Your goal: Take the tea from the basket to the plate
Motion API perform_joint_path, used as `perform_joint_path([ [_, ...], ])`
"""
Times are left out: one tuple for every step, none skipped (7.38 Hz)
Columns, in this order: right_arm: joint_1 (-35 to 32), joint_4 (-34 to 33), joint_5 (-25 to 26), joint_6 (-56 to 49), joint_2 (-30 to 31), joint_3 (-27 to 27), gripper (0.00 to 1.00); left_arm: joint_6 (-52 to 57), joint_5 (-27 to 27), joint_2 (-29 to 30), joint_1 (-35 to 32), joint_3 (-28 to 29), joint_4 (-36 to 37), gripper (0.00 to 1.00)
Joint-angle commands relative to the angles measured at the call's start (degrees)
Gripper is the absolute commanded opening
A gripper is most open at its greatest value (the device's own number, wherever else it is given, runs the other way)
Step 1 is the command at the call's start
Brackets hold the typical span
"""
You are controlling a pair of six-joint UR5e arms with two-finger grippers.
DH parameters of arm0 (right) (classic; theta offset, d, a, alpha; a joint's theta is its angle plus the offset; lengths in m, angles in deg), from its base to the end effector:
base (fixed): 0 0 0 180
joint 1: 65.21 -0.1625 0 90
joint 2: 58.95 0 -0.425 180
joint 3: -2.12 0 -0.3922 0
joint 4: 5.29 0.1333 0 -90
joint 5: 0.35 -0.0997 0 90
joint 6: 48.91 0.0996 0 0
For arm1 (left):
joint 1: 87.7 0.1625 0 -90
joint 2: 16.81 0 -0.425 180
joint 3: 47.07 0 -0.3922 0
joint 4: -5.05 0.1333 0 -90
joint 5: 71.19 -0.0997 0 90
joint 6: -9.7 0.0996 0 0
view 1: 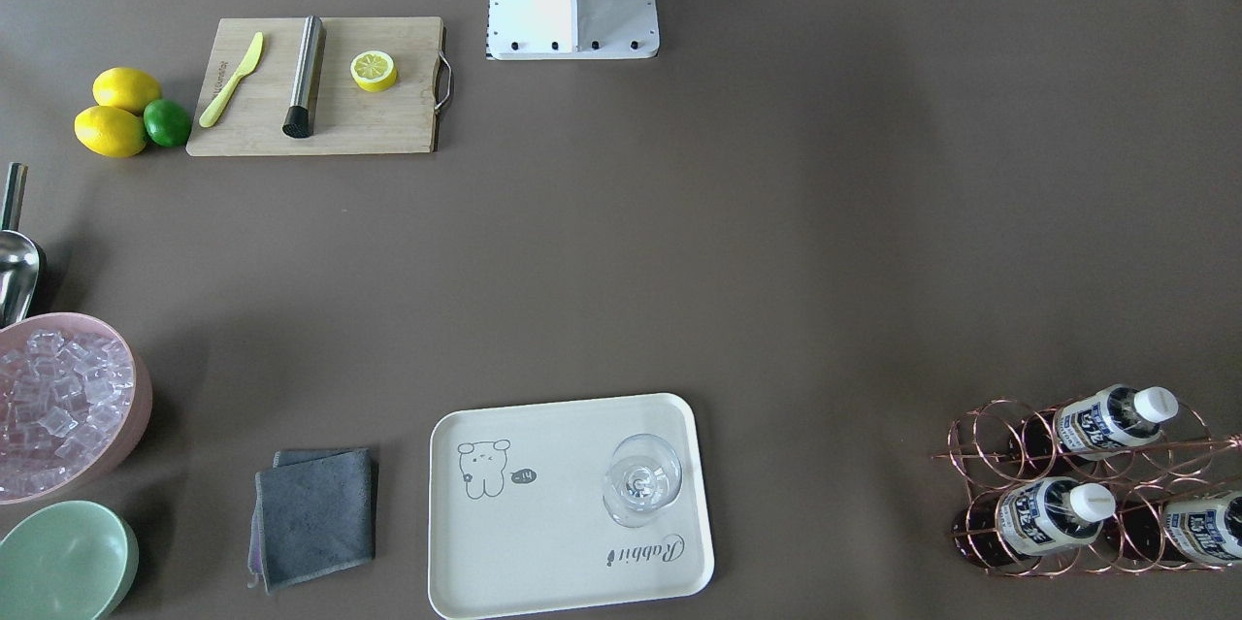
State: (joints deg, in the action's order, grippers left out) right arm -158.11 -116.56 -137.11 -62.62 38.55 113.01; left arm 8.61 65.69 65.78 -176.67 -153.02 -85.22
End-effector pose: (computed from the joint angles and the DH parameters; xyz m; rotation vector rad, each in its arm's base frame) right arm 0.0817 -0.4119 0.5743 -0.0108 -0.8254 -0.1217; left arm -0.0526 -0.4430 0.5777 0.1299 0.8191 0.0619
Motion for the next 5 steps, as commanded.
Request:
perform_joint_path([
  [0.0, 0.0, 0.0, 0.0, 0.0, 0.0, 1.00, 4.5, 1.1, 5.0, 0.6, -1.5, 0.1, 0.98],
  [0.0, 0.0, 0.0, 0.0, 0.0, -0.1, 1.00, 11.2, 0.6, 6.3, 0.6, -1.3, 0.2, 0.98],
  [0.0, 0.0, 0.0, 0.0, 0.0, 0.0, 1.00, 13.0, 0.1, 9.3, 1.0, 0.1, 0.2, 0.98],
  [0.0, 0.0, 0.0, 0.0, 0.0, 0.0, 1.00, 17.7, 0.0, 12.1, 1.6, 2.8, 0.4, 0.99],
  [0.1, 0.0, 0.0, 0.0, 0.0, 0.0, 1.00, 21.0, -2.0, 14.1, 2.0, 3.7, 1.5, 0.99],
])
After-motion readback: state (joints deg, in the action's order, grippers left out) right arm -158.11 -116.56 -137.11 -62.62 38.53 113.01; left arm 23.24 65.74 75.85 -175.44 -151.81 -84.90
